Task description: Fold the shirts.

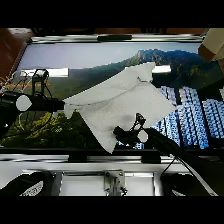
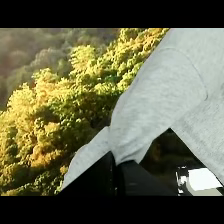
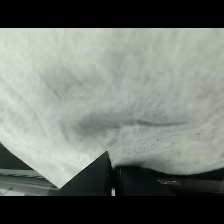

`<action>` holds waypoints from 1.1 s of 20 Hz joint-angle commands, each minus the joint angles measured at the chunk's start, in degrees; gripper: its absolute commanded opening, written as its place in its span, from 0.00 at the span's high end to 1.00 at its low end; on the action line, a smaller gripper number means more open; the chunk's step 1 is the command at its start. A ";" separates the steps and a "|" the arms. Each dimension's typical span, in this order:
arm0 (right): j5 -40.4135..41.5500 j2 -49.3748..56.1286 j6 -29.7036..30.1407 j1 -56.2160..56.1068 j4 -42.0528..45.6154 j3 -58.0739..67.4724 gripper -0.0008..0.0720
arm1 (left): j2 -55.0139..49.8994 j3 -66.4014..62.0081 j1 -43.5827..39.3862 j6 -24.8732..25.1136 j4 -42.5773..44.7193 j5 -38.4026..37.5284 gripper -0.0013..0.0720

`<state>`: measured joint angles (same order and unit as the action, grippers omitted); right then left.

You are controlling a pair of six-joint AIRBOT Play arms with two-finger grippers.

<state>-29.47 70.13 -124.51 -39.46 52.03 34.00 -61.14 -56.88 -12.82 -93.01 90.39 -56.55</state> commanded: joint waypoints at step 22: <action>-51.17 -30.29 19.78 14.64 55.84 68.72 0.88 | 25.92 -46.40 0.04 -0.44 9.16 8.07 0.94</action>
<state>-65.52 35.75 -104.73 -24.88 99.68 102.06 -33.06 -102.96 -12.80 -94.24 92.29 -40.95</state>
